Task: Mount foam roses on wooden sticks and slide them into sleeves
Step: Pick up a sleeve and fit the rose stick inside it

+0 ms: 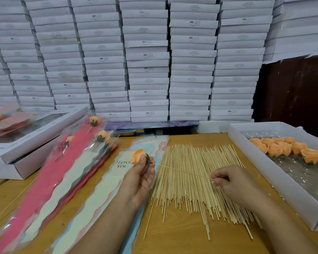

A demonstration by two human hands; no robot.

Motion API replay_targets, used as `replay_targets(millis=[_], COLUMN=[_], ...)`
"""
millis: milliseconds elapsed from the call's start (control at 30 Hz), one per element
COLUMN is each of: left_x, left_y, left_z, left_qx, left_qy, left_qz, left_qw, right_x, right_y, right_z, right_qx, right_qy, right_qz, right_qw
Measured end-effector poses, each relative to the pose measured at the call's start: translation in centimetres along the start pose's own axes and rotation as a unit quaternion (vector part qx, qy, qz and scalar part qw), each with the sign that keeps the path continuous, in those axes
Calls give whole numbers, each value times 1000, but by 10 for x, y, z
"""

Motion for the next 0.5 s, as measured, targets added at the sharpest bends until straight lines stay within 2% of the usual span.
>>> replay_targets(millis=[500], left_x=[0], left_y=[-1], left_z=[0], left_qx=[-5], left_qy=[-8], left_qz=[-4], left_qw=[1000], right_x=[7], right_y=[-4], right_z=[14], right_qx=[-7], right_qy=[26], right_qz=[10], right_qw=[1000])
Point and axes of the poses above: each hand's wrist, its own x-axis away from the middle knuckle, its own y-axis out of the back of the hand, z = x × y, the point moved 3 cm from there along -x, towards the middle knuckle, and after that the axes turned 13 degrees about -x, right-handed, at the moved point
